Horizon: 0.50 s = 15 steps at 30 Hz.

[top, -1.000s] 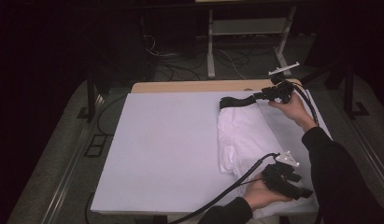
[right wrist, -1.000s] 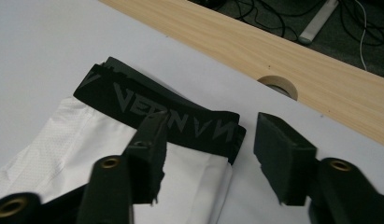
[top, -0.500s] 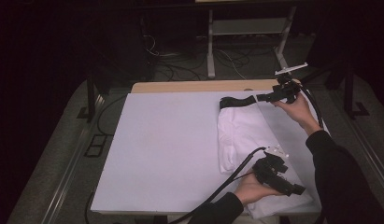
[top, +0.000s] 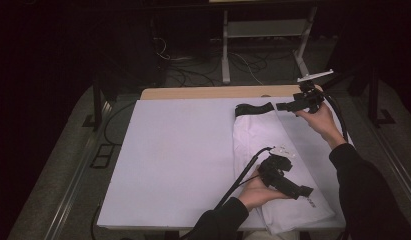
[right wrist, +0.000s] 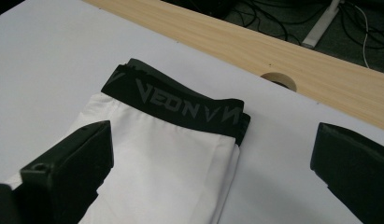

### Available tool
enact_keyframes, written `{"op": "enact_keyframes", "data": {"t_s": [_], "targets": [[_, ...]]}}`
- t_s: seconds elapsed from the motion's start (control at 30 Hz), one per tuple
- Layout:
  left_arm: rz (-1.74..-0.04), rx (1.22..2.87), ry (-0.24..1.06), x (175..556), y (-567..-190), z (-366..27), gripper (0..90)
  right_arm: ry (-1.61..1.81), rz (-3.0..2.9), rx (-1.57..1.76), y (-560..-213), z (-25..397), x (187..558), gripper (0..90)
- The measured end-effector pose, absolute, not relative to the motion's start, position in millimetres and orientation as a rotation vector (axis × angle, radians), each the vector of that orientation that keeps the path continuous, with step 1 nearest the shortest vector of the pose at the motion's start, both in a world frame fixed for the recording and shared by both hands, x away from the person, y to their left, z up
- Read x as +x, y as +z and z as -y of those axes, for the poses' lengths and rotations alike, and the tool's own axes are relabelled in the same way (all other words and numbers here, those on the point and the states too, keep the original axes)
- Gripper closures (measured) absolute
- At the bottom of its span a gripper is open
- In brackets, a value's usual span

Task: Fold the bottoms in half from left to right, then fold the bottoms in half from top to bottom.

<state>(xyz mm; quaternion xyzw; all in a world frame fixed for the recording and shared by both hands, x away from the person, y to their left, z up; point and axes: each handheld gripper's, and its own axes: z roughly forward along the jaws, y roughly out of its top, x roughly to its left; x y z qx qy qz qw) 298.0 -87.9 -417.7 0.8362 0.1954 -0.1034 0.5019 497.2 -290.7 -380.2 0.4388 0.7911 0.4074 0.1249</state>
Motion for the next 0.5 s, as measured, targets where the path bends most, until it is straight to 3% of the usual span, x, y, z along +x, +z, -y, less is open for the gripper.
{"op": "enact_keyframes", "data": {"t_s": [0.5], "targets": [[-0.533,2.015,-0.132,316.7,-416.0,52.4,0.0,1.234,-2.291,1.285,-385.9,294.5,481.6,0.0]]}}
